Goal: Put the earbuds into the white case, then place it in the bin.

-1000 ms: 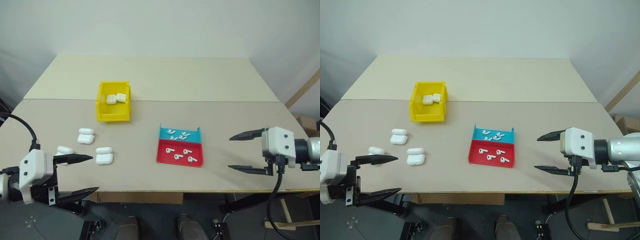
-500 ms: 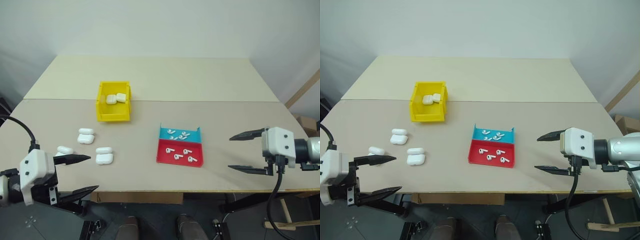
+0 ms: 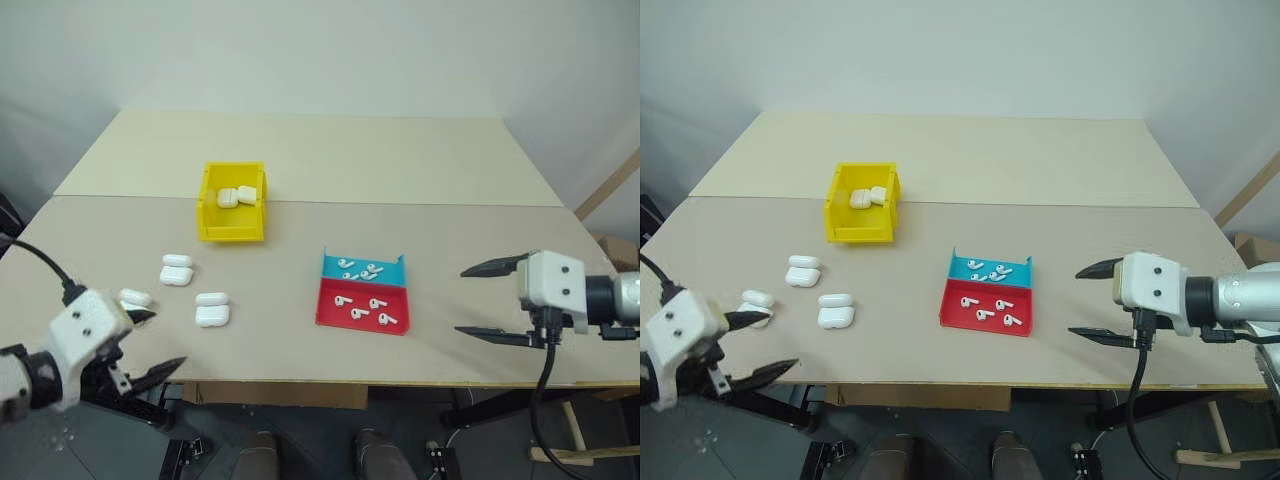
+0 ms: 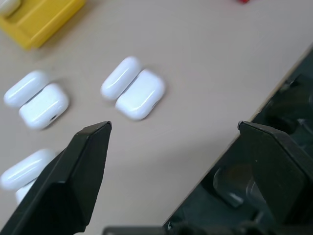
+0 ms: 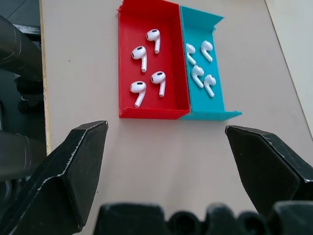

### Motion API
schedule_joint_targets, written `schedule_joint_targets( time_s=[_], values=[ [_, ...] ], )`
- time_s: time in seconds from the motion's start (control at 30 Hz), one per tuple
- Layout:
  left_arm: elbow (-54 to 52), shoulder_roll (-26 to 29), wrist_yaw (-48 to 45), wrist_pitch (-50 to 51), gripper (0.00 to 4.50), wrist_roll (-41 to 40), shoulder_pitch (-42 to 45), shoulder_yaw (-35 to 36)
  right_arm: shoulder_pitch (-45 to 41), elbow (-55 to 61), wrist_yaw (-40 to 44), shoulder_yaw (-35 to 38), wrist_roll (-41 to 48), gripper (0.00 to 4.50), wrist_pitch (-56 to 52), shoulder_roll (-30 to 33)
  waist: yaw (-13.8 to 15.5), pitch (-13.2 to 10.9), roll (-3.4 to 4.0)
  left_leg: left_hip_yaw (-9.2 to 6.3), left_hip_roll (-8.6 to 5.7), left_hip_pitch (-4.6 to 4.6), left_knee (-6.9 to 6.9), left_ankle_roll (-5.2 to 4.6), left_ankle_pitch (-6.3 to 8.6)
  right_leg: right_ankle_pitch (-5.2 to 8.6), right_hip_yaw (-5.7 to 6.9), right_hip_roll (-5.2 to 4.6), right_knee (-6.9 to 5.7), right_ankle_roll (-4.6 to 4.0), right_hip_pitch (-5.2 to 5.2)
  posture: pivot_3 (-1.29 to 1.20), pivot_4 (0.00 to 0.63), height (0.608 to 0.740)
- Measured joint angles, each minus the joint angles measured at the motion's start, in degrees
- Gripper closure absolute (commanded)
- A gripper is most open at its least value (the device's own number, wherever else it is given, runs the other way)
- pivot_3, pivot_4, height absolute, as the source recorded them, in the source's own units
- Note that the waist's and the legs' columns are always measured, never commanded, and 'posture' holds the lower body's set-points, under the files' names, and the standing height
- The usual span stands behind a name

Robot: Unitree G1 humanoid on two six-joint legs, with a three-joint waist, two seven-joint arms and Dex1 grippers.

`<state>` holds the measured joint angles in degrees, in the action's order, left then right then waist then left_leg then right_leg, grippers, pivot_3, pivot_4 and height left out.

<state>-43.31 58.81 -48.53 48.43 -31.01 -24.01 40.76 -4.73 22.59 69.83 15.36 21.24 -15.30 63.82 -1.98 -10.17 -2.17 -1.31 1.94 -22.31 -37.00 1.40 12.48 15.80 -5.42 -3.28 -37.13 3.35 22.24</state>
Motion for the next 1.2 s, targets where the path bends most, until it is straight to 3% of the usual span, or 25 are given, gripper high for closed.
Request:
schedule_joint_targets(
  time_s=[0.23, 0.4, 0.6, 0.73, 0.93, 1.2],
  values=[
    [2.5, 8.5, 8.0, 26.0, 0.00, -2.8, 10.9, -6.4, 3.7, 3.1, -1.7, 0.1, -0.3, 0.04, -2.4, 0.0, -0.7, 0.0, -0.02, -0.04, 0.01, -0.07, 0.06, 0.01, 0.01, -0.07, 0.00, 0.03, -0.04, -0.16, 0.10, 0.00, 0.150, 0.740],
    [13.6, 12.1, 9.8, 33.4, 0.00, -2.7, 22.9, -12.4, 4.4, 4.1, -2.3, -0.2, -0.4, 0.04, -3.0, 0.0, -0.5, 0.0, -0.04, -0.04, 0.00, 0.02, 0.04, 0.01, 0.00, -0.04, 0.02, 0.03, -0.03, -0.08, 0.03, 0.00, 0.150, 0.740],
    [25.5, 20.3, 6.5, 34.4, 0.00, -3.1, 31.7, -22.2, 3.8, 4.0, -2.4, -1.0, -0.7, 0.04, -3.9, 0.1, -0.5, -0.1, -0.07, -0.03, -0.01, -0.23, 0.10, 0.02, 0.02, -0.10, 0.02, 0.01, -0.02, -0.22, 0.28, 0.00, 0.150, 0.740],
    [31.1, 22.6, 3.4, 33.9, 0.00, -3.1, 36.3, -28.7, 3.7, 4.0, -2.4, -1.3, -0.8, 0.04, -3.9, 0.1, -0.6, -0.1, -0.06, -0.03, 0.00, -0.41, 0.10, 0.02, 0.01, -0.12, 0.02, 0.04, -0.09, -0.25, 0.49, 0.00, 0.150, 0.740],
    [40.6, 22.9, -1.3, 30.1, 0.00, -0.5, 46.9, -41.3, 2.7, 3.9, -2.6, -3.3, -1.0, 0.04, -3.9, 0.1, -0.5, -0.1, -0.07, -0.03, -0.01, -0.49, 0.05, 0.03, 0.00, -0.11, 0.02, 0.06, -0.11, -0.23, 0.53, 0.00, 0.150, 0.740],
    [49.9, 17.4, -4.0, 29.1, 0.00, 5.0, 58.0, -53.7, 2.7, 4.2, -3.7, -3.5, -1.5, 0.04, -4.5, 0.1, -0.3, -0.1, -0.08, -0.09, -0.07, -0.96, -0.21, 0.02, 0.00, -0.11, 0.03, 0.06, -0.52, -0.23, 1.01, 0.00, 0.150, 0.740]
  ],
)
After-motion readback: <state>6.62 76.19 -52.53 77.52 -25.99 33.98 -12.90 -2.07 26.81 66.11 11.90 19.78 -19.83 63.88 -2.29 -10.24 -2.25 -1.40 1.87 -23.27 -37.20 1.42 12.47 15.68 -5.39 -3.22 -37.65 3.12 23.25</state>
